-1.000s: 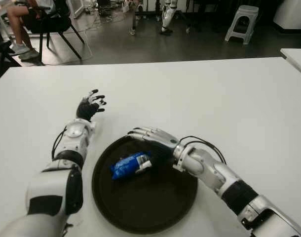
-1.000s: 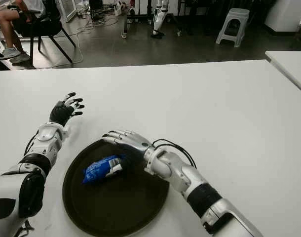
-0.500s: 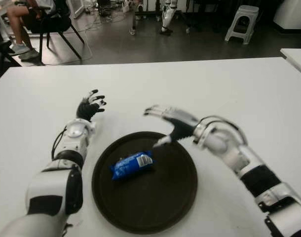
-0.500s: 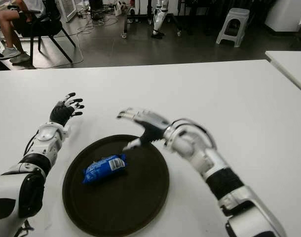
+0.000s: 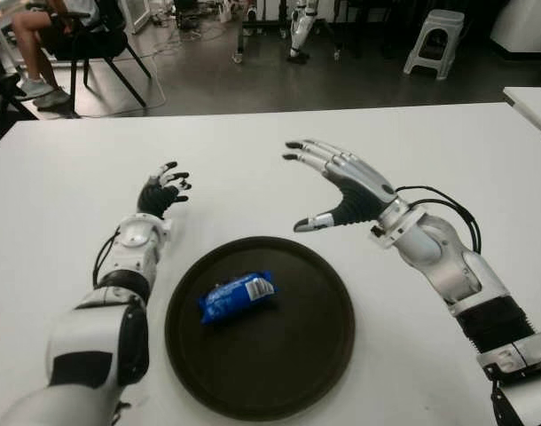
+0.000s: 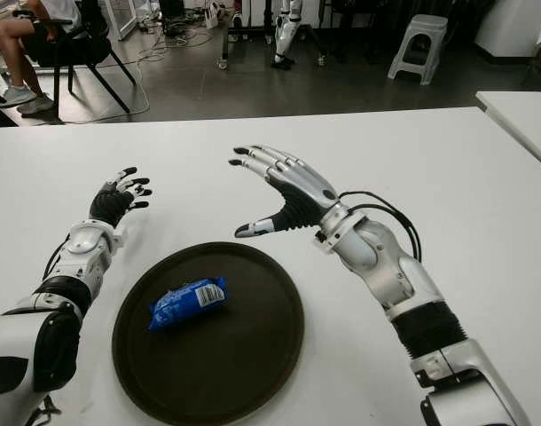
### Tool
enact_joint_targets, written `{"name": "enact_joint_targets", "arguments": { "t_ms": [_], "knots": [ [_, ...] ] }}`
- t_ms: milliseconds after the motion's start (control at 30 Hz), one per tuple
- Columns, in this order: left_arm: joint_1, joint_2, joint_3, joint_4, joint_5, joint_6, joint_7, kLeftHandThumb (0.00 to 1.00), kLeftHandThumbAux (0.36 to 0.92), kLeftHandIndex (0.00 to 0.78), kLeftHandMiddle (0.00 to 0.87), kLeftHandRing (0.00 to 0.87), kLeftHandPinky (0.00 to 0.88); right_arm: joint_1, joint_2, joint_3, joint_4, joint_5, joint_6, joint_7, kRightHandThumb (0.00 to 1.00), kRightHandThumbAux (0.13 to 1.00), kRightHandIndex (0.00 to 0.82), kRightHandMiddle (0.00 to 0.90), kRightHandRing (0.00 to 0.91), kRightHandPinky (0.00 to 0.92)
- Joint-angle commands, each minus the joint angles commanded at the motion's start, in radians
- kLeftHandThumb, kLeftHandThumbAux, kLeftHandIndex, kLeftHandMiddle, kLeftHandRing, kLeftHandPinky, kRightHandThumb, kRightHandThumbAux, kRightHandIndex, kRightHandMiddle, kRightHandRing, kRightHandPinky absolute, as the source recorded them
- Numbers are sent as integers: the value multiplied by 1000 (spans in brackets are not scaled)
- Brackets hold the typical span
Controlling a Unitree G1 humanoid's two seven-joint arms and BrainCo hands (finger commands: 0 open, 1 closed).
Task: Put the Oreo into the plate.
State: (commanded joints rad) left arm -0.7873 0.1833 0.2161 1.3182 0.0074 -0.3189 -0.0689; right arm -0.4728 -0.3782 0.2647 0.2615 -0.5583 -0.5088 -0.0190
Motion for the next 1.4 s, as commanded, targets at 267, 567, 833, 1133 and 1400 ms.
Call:
{"name": "enact_joint_targets", "arguments": {
  "t_ms": [267,567,833,1133,1400],
  "knots": [
    [0,1,-4,0,5,-8,1,163,663,161,276,289,319,-90,-10,-51,200,36,2,-40,1,312,0,0,0,0],
    [0,4,1,2,1,0,-5,159,647,151,258,276,306,-310,148,-178,838,205,-1,-168,28,546,75,172,181,218],
    [-2,9,9,3,-5,9,-9,165,664,147,251,273,312,-339,219,-465,1028,529,215,76,47,583,185,300,336,382],
    [-3,15,17,5,-12,15,-15,168,642,154,264,284,328,-332,218,-559,1068,622,275,109,77,578,225,331,368,396],
    [0,15,17,4,-7,13,-14,177,635,159,263,281,319,-367,193,-546,1074,599,271,117,83,587,238,342,383,404]
  ]
}}
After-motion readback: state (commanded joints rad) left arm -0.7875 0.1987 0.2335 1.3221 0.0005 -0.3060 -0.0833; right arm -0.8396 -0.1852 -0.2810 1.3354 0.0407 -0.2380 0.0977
